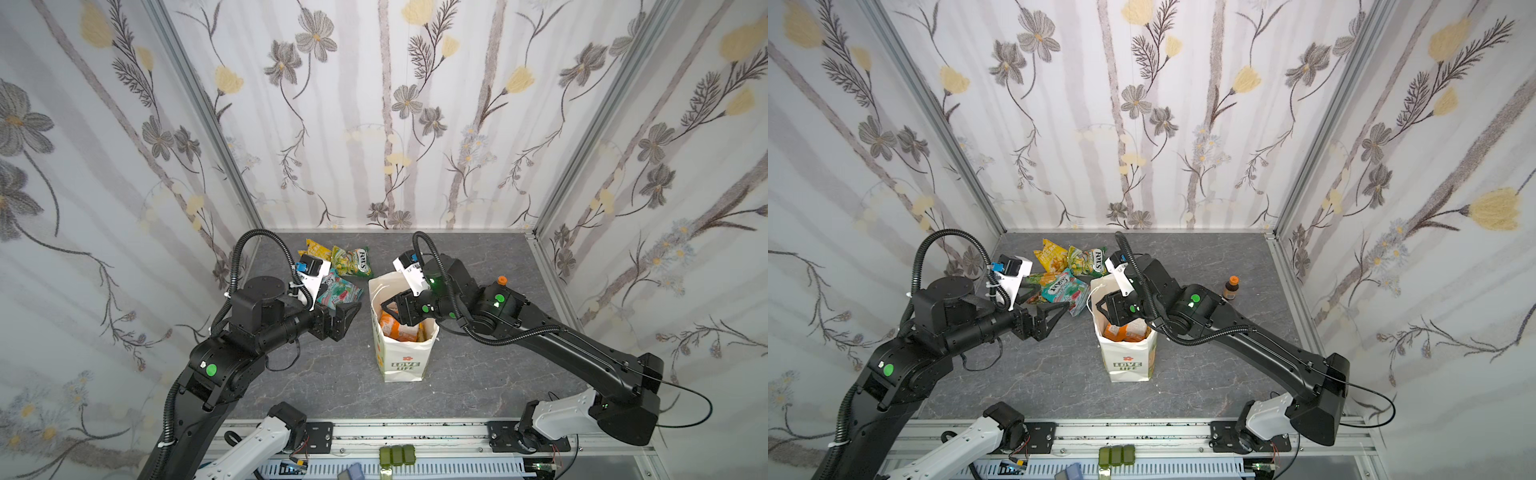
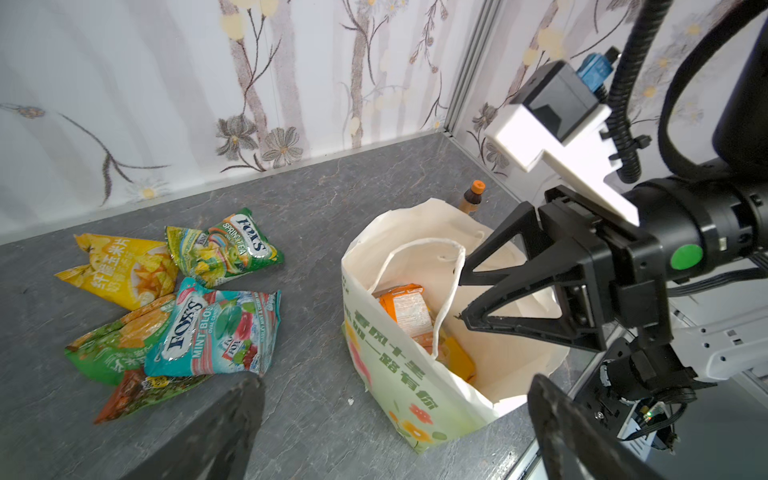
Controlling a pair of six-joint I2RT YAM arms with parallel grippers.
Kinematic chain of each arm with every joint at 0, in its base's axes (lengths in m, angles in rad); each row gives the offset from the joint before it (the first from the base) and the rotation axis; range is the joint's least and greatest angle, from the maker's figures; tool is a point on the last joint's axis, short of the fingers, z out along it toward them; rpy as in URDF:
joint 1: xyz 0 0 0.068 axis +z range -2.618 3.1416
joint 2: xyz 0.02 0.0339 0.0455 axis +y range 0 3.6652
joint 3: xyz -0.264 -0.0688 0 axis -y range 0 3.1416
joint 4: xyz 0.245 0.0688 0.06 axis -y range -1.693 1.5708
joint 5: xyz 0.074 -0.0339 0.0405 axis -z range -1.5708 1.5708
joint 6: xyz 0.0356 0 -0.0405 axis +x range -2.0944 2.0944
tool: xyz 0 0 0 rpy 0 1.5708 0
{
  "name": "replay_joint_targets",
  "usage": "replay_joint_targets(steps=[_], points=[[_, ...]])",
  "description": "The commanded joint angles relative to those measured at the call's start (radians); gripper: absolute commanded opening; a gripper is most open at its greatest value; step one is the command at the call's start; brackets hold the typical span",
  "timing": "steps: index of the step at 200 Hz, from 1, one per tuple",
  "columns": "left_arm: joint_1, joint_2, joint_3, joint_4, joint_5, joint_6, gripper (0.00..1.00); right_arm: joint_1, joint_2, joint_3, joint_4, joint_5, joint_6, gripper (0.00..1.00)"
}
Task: Take the snacks out of the paper bag
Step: 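Reach the right gripper into the paper bag while the left gripper draws back, then grasp the orange Fox's Fruits packet inside the bag with the right gripper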
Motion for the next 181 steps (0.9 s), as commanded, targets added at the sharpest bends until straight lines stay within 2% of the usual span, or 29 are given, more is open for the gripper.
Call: replay_joint_targets(steps=[1, 74, 181], points=[[-0.001, -0.002, 0.000, -0.030, -0.039, 0.032, 1.00, 0.005, 0.062, 0.032, -0.060, 0.050, -0.018, 0.49], [-0.001, -0.018, 0.027, -0.065, -0.020, 0.054, 1.00, 0.007, 0.212, 0.109, -0.164, 0.083, -0.025, 0.47], [0.000, -0.031, 0.006, -0.061, -0.019, 0.051, 1.00, 0.004, 0.359, 0.130, -0.206, 0.106, -0.043, 0.54]])
